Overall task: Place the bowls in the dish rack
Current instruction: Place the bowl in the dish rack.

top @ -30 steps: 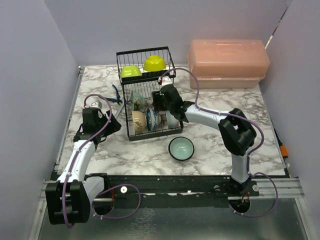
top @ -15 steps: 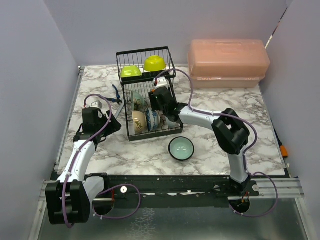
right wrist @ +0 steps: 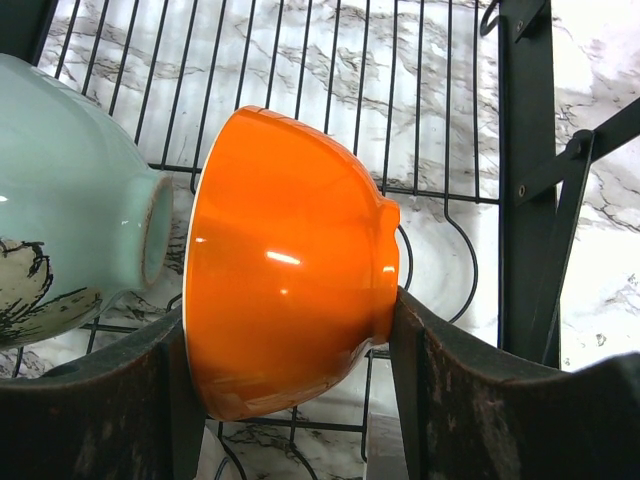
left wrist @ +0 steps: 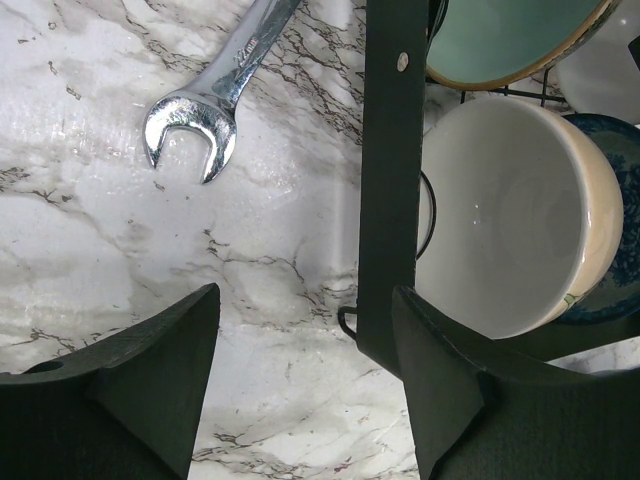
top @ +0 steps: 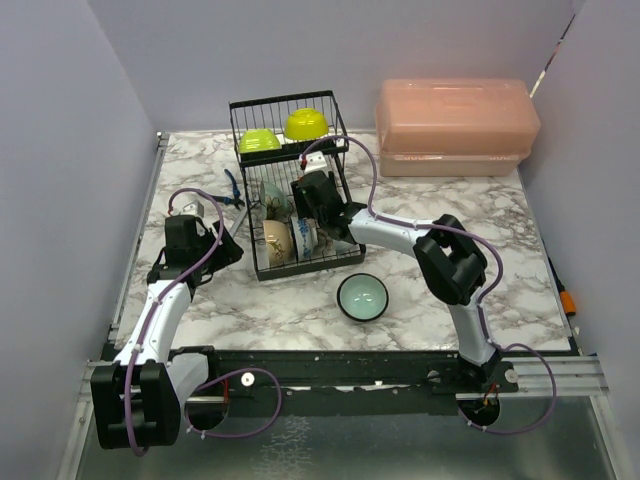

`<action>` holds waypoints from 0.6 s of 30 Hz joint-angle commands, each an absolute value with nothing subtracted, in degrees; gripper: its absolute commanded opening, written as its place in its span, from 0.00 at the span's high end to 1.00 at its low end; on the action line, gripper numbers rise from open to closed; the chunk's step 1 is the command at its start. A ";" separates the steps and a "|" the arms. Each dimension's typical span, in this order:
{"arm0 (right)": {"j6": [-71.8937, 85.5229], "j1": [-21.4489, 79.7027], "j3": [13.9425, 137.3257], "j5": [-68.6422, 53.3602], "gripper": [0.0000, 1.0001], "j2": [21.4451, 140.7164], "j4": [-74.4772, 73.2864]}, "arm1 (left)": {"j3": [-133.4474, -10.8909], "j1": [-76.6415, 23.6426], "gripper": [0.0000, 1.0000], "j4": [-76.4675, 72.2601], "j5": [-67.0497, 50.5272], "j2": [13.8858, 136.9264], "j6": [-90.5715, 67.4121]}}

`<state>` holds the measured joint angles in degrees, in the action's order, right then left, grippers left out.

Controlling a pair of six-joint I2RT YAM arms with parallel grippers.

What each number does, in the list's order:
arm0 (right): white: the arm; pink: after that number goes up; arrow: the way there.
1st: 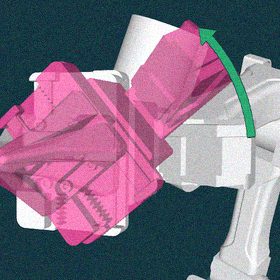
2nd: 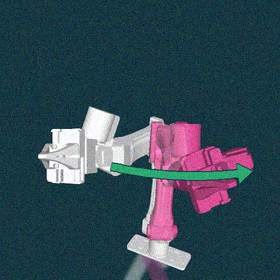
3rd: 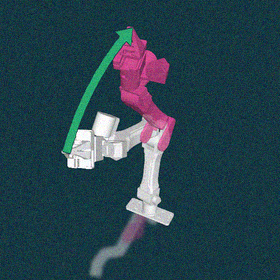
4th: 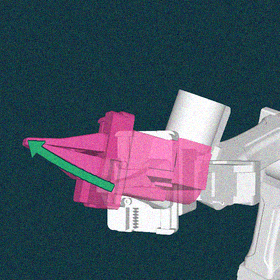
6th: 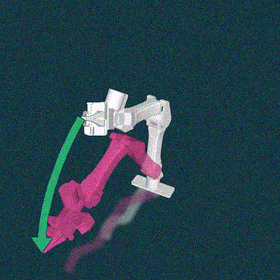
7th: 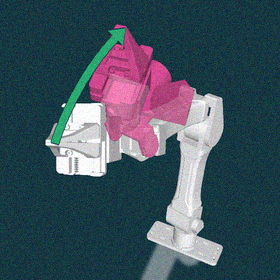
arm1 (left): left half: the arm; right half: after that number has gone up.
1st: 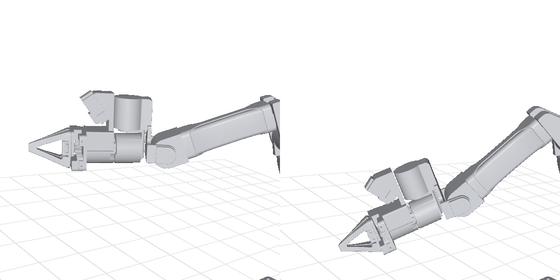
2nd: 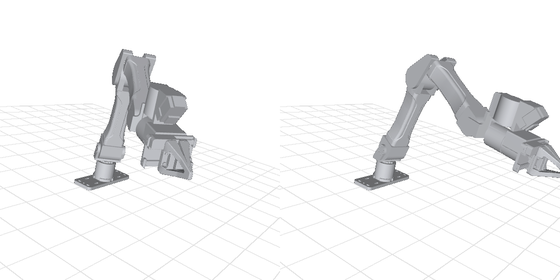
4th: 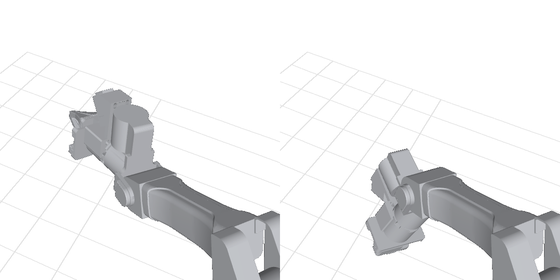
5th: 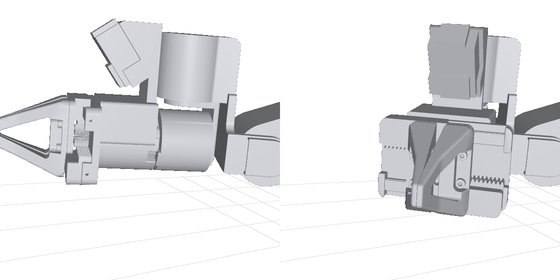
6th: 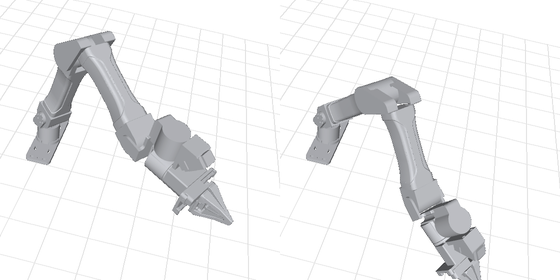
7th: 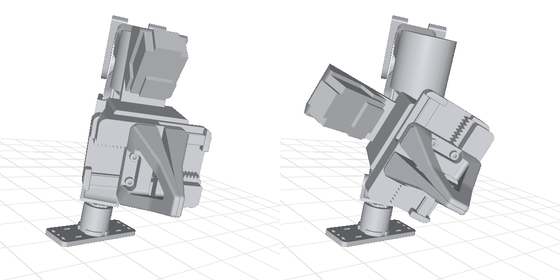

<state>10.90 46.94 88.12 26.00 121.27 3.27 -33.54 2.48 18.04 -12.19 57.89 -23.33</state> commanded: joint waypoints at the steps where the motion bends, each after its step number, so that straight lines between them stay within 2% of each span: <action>1: 12.55 47.30 86.50 17.06 1.00 123.47 -3.09 | -33.56 2.06 0.30 17.00 -13.07 57.92 -23.74; 4: 13.94 47.29 85.43 13.60 0.98 123.07 -3.46 | -33.55 1.94 0.30 16.99 -13.03 57.93 -23.82; 9: 16.04 47.29 83.25 8.82 0.87 122.53 -3.03 | -33.56 1.85 0.30 17.05 -12.86 57.83 -23.84; 13: 17.90 47.34 81.62 5.64 0.70 121.77 -2.38 | -33.43 1.76 0.30 16.99 -12.68 57.85 -23.92; 18: 18.08 47.34 81.10 3.40 0.58 121.53 -2.42 | -33.46 1.67 0.30 17.04 -12.64 57.75 -23.95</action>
